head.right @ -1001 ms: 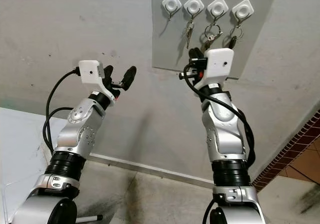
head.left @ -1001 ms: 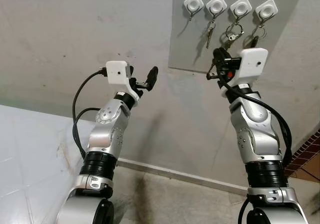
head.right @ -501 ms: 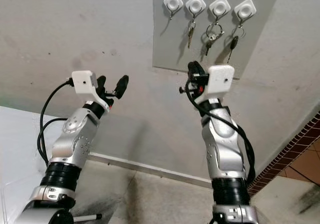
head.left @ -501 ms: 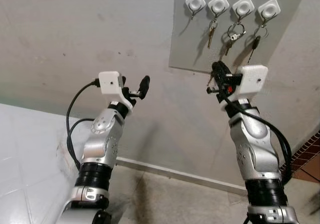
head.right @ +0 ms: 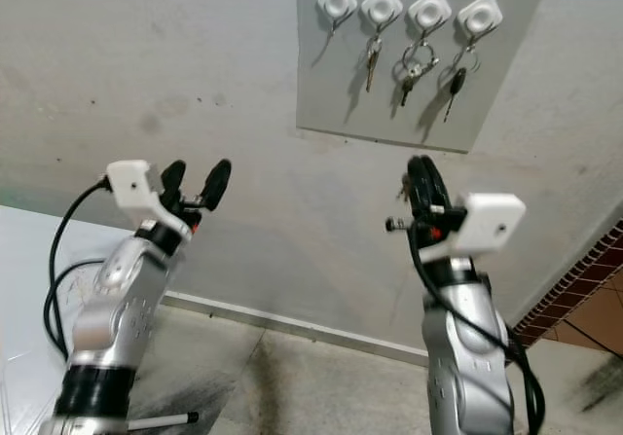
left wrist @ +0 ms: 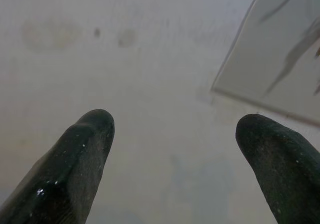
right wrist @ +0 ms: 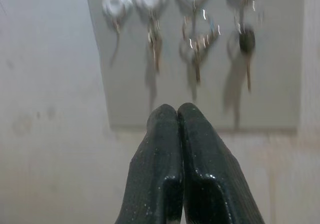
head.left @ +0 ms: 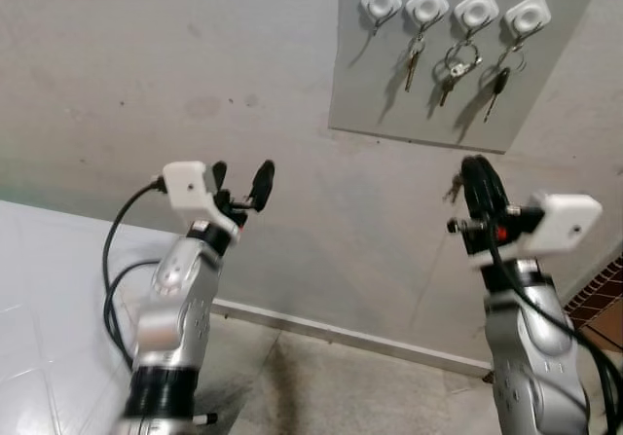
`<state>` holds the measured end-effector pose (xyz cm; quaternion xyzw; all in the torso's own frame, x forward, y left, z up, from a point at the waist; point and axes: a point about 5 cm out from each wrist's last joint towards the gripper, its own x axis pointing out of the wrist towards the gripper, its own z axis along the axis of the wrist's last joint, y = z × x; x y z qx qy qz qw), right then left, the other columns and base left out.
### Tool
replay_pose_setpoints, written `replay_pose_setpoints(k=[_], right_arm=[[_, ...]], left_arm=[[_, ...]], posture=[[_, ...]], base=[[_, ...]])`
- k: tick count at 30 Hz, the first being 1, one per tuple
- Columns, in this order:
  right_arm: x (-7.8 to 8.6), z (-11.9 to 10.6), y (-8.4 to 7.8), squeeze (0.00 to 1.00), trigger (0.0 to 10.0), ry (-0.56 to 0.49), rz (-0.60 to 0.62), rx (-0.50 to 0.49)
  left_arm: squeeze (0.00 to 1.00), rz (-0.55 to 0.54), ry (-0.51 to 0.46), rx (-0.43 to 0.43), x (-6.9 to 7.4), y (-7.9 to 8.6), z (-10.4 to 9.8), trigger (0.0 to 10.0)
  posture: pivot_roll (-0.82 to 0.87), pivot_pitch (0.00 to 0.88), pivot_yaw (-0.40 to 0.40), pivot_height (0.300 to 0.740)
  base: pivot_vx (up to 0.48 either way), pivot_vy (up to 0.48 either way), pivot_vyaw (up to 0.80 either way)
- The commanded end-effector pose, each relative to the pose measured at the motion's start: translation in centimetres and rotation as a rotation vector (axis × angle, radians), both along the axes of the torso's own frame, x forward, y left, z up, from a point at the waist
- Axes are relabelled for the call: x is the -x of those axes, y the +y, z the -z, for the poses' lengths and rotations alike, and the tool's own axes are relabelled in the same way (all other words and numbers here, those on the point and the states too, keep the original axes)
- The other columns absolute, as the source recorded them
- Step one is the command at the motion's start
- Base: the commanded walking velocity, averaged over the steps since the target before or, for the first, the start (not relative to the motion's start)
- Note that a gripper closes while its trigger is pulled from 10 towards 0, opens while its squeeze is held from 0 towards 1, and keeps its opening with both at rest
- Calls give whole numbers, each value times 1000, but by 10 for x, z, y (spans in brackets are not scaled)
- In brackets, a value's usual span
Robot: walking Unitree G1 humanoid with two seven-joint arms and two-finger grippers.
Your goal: Hang keys on a hook
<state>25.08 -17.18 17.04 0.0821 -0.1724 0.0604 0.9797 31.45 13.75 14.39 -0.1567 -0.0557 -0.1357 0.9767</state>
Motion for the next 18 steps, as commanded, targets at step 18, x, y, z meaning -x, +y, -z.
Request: replay_pose_setpoints(k=[18], right_arm=[[1, -7, 2, 0, 10000, 0, 19, -8]], left_arm=[[0, 10, 0, 21, -5, 4, -14, 10000]], posture=[[51, 26, 15, 740]], base=[[314, 0, 0]])
